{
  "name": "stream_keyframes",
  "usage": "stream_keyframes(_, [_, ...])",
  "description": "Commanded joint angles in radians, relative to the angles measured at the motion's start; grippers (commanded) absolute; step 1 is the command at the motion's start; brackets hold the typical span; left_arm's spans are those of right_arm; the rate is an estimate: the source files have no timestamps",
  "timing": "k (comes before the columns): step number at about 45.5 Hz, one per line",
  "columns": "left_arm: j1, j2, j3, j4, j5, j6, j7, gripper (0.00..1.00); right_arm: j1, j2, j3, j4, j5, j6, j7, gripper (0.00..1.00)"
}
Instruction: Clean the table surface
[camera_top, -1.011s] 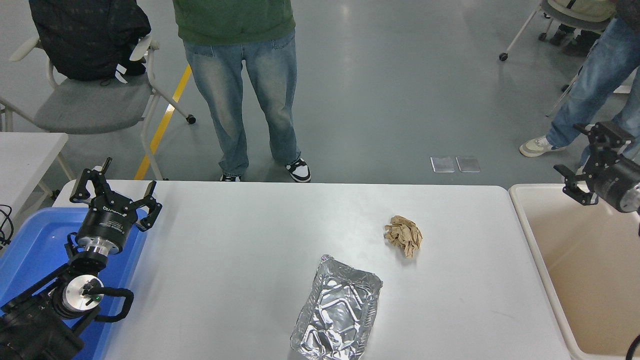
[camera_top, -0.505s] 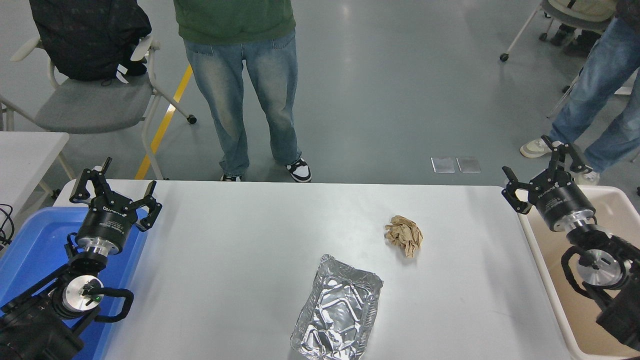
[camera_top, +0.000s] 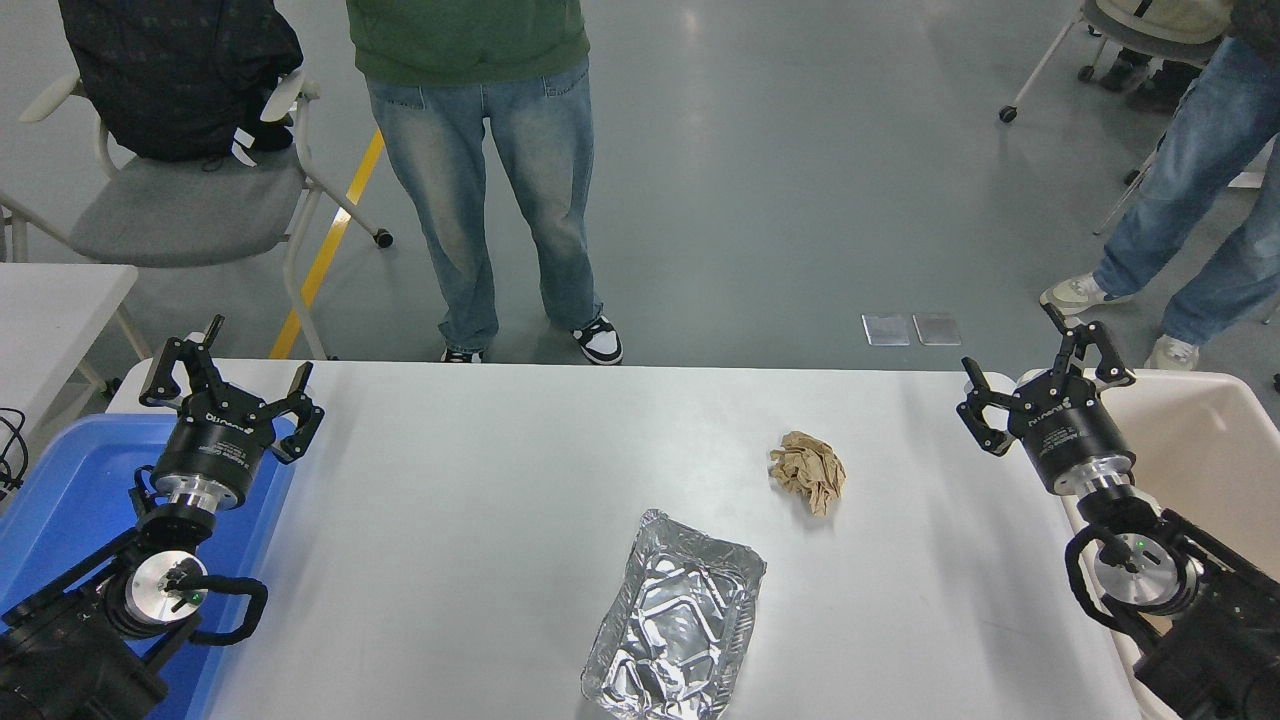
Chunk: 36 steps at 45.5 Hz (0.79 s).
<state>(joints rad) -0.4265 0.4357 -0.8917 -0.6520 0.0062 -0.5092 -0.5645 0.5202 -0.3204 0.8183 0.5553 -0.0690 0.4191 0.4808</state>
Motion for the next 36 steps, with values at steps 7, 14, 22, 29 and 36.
stream_keyframes(7, [0.000, 0.000, -0.001, 0.000, 0.000, 0.000, 0.000, 0.99, -0.006, -0.019, -0.008, -0.015, 0.002, -0.033, -0.004, 1.00])
stream_keyframes(14, [0.000, 0.000, -0.001, 0.000, 0.000, 0.000, 0.000, 0.99, -0.015, -0.055, -0.005, 0.064, 0.005, -0.046, -0.004, 1.00])
stream_keyframes(22, [0.000, 0.000, -0.001, 0.000, 0.000, 0.000, 0.000, 0.99, -0.049, -0.175, -0.099, 0.374, -0.012, -0.270, -0.034, 1.00])
stream_keyframes(29, [0.000, 0.000, -0.001, 0.000, 0.000, 0.000, 0.000, 0.99, 0.010, -0.307, -0.269, 0.518, -0.018, -0.338, -0.060, 1.00])
stream_keyframes(36, [0.000, 0.000, -0.003, 0.000, 0.000, 0.000, 0.000, 0.99, 0.112, -0.420, -0.471, 0.610, -0.084, -0.347, -0.057, 1.00])
